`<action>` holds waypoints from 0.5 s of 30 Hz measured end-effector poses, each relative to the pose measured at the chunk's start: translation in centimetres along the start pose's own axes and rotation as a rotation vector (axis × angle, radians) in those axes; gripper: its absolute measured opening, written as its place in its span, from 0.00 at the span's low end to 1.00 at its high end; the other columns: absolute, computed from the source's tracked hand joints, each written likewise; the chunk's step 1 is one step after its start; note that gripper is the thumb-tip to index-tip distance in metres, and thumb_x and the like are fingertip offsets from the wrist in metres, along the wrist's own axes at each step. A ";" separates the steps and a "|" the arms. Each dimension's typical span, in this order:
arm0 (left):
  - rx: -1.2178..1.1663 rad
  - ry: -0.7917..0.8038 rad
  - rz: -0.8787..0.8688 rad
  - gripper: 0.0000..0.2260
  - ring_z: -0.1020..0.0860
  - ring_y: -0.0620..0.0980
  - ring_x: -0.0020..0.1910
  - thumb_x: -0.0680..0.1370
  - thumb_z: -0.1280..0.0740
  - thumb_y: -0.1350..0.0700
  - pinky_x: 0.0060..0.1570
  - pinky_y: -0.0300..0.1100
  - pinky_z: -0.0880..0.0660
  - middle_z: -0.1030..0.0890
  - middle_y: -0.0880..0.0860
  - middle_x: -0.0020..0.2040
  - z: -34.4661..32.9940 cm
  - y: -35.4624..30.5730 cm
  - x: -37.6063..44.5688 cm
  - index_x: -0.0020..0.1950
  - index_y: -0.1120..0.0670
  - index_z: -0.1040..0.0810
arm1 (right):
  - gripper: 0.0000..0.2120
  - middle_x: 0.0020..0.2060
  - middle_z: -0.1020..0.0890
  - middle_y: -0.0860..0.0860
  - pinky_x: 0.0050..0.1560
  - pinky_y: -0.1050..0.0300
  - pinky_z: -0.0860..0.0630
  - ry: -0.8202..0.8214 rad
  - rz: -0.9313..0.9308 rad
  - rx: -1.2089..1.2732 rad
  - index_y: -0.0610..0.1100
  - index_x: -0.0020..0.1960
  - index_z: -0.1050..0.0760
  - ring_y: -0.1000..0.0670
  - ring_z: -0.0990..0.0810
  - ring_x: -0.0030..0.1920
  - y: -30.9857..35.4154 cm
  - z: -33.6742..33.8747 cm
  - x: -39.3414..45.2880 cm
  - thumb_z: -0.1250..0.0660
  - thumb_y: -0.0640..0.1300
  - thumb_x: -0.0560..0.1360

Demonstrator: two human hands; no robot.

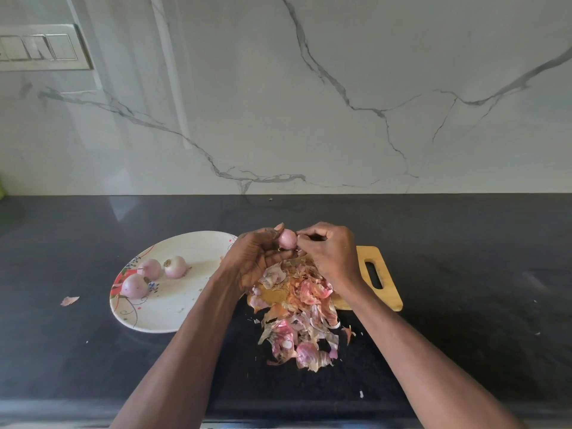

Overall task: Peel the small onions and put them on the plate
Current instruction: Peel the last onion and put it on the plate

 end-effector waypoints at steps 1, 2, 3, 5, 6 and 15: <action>-0.003 0.001 0.008 0.07 0.15 0.57 0.37 0.76 0.31 0.64 0.36 0.42 0.16 0.17 0.66 0.44 0.0 0.1 0.0 0.51 0.67 0.21 | 0.02 0.37 0.15 0.52 0.39 0.54 0.18 0.002 -0.023 0.015 0.40 0.44 0.14 0.54 0.17 0.34 -0.1 0.0 0.0 0.24 0.38 0.72; -0.006 0.002 0.013 0.06 0.15 0.57 0.37 0.78 0.32 0.64 0.36 0.42 0.17 0.17 0.66 0.44 0.1 0.1 0.0 0.52 0.67 0.21 | 0.01 0.37 0.15 0.52 0.37 0.54 0.18 0.003 -0.046 0.033 0.41 0.44 0.15 0.54 0.17 0.32 -0.1 0.0 0.0 0.25 0.37 0.73; -0.008 0.007 0.015 0.06 0.15 0.57 0.37 0.78 0.32 0.64 0.36 0.42 0.16 0.17 0.65 0.44 0.1 0.1 0.1 0.52 0.67 0.22 | 0.02 0.37 0.15 0.52 0.36 0.55 0.18 0.008 -0.059 0.049 0.41 0.44 0.15 0.54 0.17 0.31 -0.1 0.1 0.1 0.26 0.36 0.73; 0.009 0.028 0.006 0.08 0.15 0.57 0.37 0.77 0.31 0.63 0.37 0.42 0.16 0.17 0.65 0.44 -0.1 0.0 0.1 0.52 0.67 0.21 | 0.01 0.37 0.14 0.51 0.34 0.59 0.20 0.032 -0.054 0.060 0.40 0.44 0.15 0.54 0.17 0.31 0.0 0.0 0.2 0.26 0.37 0.73; 0.030 0.032 -0.004 0.10 0.16 0.57 0.38 0.75 0.30 0.61 0.38 0.42 0.16 0.17 0.65 0.44 -0.1 0.0 0.2 0.52 0.67 0.21 | 0.01 0.37 0.14 0.51 0.33 0.62 0.22 0.042 -0.044 0.044 0.40 0.43 0.14 0.54 0.17 0.30 0.1 -0.1 0.2 0.25 0.38 0.73; 0.110 0.049 -0.070 0.13 0.16 0.59 0.44 0.72 0.28 0.60 0.40 0.45 0.16 0.17 0.67 0.50 -0.2 -0.1 0.4 0.51 0.68 0.18 | 0.04 0.32 0.16 0.52 0.33 0.64 0.25 0.017 -0.087 0.026 0.41 0.40 0.15 0.57 0.19 0.30 -0.6 0.0 0.0 0.25 0.40 0.73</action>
Point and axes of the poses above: each hand's wrist, its own x-axis towards the middle knuckle, its own z-axis out of the back of the hand, y = z × x, the point moved 8 cm from there along x, towards the middle knuckle
